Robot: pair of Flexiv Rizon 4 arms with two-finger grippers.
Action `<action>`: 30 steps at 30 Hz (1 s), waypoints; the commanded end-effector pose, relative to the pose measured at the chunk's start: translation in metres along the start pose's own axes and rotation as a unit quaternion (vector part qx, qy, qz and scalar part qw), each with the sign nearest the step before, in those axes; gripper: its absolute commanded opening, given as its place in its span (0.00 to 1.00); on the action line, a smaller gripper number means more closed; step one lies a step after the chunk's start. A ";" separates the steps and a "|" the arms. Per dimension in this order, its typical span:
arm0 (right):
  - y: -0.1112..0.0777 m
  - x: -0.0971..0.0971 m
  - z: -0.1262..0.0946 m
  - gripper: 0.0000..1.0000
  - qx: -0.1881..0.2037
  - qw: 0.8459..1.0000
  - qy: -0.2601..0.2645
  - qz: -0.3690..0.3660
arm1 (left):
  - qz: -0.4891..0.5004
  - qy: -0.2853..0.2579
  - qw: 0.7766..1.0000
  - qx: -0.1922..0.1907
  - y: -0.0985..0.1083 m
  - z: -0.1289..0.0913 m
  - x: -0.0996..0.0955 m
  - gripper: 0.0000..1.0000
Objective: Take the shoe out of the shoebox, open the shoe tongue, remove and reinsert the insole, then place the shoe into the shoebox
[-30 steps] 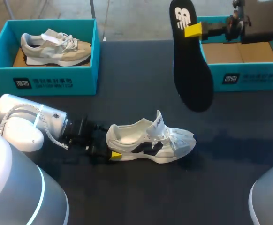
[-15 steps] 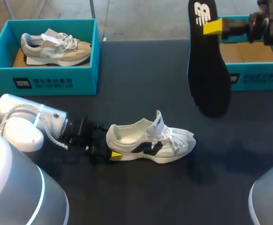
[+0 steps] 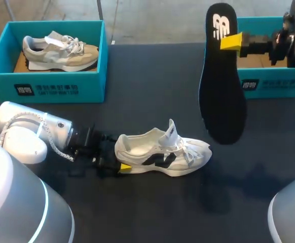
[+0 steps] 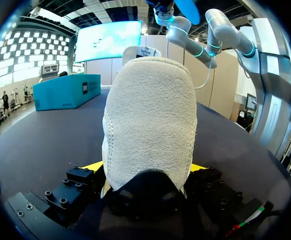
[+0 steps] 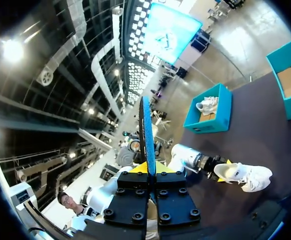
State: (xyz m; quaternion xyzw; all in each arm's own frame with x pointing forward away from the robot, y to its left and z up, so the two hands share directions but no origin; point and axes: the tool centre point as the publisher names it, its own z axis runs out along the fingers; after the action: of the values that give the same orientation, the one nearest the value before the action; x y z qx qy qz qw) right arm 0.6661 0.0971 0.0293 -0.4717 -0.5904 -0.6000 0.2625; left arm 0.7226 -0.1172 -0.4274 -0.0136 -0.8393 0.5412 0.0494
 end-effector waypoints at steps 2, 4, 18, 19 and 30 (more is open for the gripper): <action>-0.009 0.001 0.013 0.00 -0.027 1.000 0.001 0.004 | 0.000 0.000 1.000 -0.001 0.003 0.004 -0.001 0.00; -0.011 0.002 0.016 0.00 -0.028 1.000 0.003 0.004 | 0.000 0.000 1.000 -0.001 0.003 0.004 -0.001 0.00; -0.029 0.014 0.018 0.00 -0.021 1.000 -0.002 -0.020 | 0.000 0.000 1.000 -0.001 0.003 0.004 -0.001 0.00; -0.030 0.015 0.017 0.00 -0.021 1.000 0.000 -0.022 | 0.000 0.000 1.000 -0.001 0.003 0.004 -0.001 0.00; -0.038 0.024 0.018 0.00 -0.022 0.999 0.010 -0.029 | 0.000 0.000 1.000 -0.001 0.003 0.004 -0.001 0.00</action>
State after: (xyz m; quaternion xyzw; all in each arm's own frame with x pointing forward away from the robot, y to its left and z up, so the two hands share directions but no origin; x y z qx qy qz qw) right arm 0.6357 0.1218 0.0297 -0.4514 -0.5917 -0.6212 0.2454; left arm 0.7226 -0.1172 -0.4274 -0.0136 -0.8393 0.5412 0.0494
